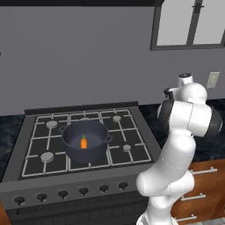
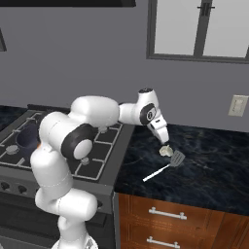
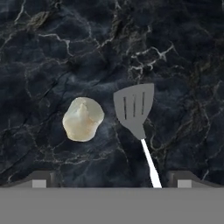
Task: Put the carrot and garlic in the pot. Retrieve the spatula and lightly stir the vegetables in the pot.
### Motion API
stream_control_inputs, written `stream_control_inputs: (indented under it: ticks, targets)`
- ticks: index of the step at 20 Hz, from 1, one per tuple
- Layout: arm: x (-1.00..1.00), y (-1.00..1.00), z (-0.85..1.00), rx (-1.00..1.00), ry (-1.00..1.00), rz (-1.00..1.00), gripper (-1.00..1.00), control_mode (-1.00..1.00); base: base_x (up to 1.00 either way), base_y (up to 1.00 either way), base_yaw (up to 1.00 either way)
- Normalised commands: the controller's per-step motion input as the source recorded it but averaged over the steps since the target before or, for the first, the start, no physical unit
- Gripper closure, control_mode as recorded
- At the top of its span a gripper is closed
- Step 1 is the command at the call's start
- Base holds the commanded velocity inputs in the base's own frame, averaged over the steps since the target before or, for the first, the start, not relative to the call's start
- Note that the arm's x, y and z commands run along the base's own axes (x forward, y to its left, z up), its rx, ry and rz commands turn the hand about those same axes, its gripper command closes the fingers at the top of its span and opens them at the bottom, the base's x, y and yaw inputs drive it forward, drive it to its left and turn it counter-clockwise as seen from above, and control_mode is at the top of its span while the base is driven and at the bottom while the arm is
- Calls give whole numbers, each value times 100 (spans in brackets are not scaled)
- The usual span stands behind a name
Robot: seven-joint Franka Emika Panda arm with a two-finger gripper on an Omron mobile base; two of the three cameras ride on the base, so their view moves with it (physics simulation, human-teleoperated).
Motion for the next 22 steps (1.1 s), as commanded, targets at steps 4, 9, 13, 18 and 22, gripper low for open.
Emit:
stream_control_inputs:
  ticks: [4, 9, 13, 18, 22]
  targets:
    - [16, -20, -16, 0, 0, -1, -100, -100, 0, 0, 0]
    - [18, -6, -15, 0, 0, 0, -100, -100, 0, 0, 0]
    - [11, -2, -12, 0, 0, 0, -100, -100, 0, 0, 0]
    - [3, 0, -13, 1, 0, 0, -100, -100, 0, 0, 0]
    - [0, 0, -17, 3, 0, 0, -100, -100, 0, 0, 0]
